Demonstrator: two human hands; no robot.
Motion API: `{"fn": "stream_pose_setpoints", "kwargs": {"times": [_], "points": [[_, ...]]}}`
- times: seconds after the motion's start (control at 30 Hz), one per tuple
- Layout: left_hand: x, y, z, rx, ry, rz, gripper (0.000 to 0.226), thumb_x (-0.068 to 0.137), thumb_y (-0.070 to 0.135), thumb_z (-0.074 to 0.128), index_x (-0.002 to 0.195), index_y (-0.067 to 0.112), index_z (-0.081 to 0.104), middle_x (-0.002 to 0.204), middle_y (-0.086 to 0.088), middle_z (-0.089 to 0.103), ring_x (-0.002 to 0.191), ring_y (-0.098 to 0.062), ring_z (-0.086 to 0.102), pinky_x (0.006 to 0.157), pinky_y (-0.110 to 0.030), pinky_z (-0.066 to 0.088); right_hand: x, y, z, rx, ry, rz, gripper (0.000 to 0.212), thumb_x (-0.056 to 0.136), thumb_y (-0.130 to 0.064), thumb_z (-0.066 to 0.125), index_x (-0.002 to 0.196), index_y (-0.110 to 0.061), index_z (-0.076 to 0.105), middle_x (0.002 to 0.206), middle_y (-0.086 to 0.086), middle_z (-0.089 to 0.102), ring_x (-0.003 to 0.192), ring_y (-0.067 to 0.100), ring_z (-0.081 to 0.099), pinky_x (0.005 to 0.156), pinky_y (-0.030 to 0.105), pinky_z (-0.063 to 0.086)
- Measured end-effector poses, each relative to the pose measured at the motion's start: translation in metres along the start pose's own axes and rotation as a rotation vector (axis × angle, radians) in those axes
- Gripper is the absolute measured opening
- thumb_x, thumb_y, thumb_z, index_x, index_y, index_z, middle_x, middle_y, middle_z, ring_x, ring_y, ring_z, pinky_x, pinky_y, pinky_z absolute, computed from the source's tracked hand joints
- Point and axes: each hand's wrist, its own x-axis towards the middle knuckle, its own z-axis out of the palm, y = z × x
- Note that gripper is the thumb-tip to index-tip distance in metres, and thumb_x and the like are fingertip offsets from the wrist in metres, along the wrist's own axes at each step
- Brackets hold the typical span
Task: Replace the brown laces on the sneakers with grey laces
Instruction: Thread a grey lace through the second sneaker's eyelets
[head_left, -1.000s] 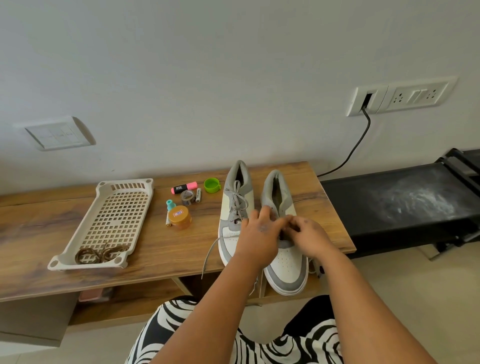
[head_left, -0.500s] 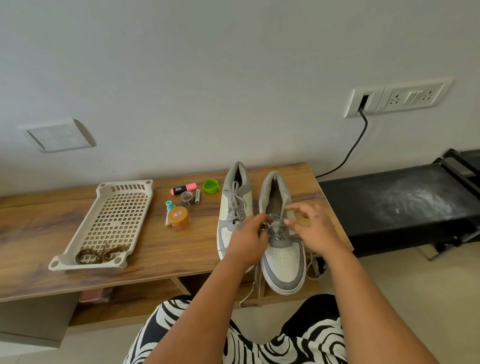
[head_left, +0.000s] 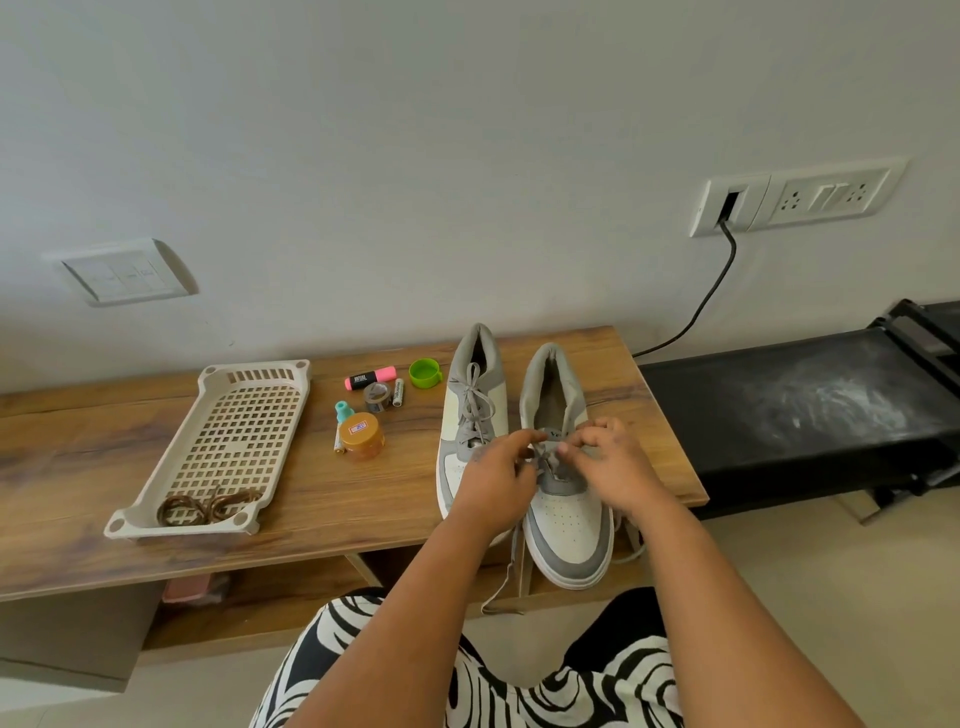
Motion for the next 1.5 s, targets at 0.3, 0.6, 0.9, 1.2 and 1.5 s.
{"fn": "stream_pose_setpoints", "kwargs": {"times": [0.3, 0.6, 0.9, 1.2, 1.5], "points": [[0.000, -0.002, -0.001, -0.054, -0.012, -0.031, 0.038, 0.098, 0.014, 0.049, 0.131, 0.032, 0.059, 0.119, 0.003, 0.061, 0.094, -0.009, 0.060, 0.082, -0.020, 0.048, -0.010, 0.004, -0.044, 1.559, 0.365, 0.333, 0.019, 0.102, -0.022, 0.047, 0.103, -0.012, 0.063, 0.096, 0.004, 0.070, 0.084, 0.014, 0.067, 0.076, 0.031, 0.052], [-0.001, 0.026, -0.009, -0.914, 0.020, -0.593, 0.046, 0.088, 0.049, 0.067, 0.084, 0.003, 0.068, 0.066, -0.006, 0.065, 0.063, -0.017, 0.062, 0.073, -0.032, 0.058, -0.023, -0.043, -0.016, 0.206, -0.171, -0.240, 0.003, 0.082, -0.017, 0.076, 0.079, -0.017, 0.077, 0.073, 0.000, 0.073, 0.071, 0.012, 0.069, 0.068, 0.026, 0.057], [-0.003, 0.006, -0.022, -1.189, -0.026, -0.580, 0.009, 0.090, -0.010, 0.059, 0.097, -0.007, 0.062, 0.084, -0.017, 0.066, 0.073, -0.019, 0.068, 0.058, -0.020, 0.056, -0.024, -0.035, -0.007, 0.048, -0.346, -0.178, 0.017, 0.069, -0.026, 0.088, 0.083, -0.020, 0.080, 0.081, -0.007, 0.075, 0.082, 0.006, 0.070, 0.085, 0.029, 0.057], [-0.003, 0.004, -0.008, -0.855, 0.070, -0.497, 0.018, 0.080, -0.007, 0.074, 0.094, 0.000, 0.066, 0.079, -0.009, 0.070, 0.067, -0.010, 0.068, 0.062, -0.016, 0.053, -0.012, -0.013, -0.004, 0.053, 0.034, -0.032, 0.009, 0.084, -0.025, 0.075, 0.091, -0.022, 0.069, 0.082, -0.004, 0.071, 0.078, 0.011, 0.069, 0.072, 0.024, 0.057], [-0.004, 0.005, 0.006, -0.066, 0.114, -0.097, 0.008, 0.085, 0.017, 0.075, 0.093, 0.015, 0.073, 0.079, 0.005, 0.060, 0.070, -0.003, 0.054, 0.067, -0.011, 0.046, -0.005, -0.008, 0.002, -0.026, -0.046, -0.034, 0.026, 0.096, -0.012, 0.059, 0.120, -0.019, 0.067, 0.110, -0.002, 0.067, 0.097, 0.008, 0.059, 0.079, 0.017, 0.042]]}}
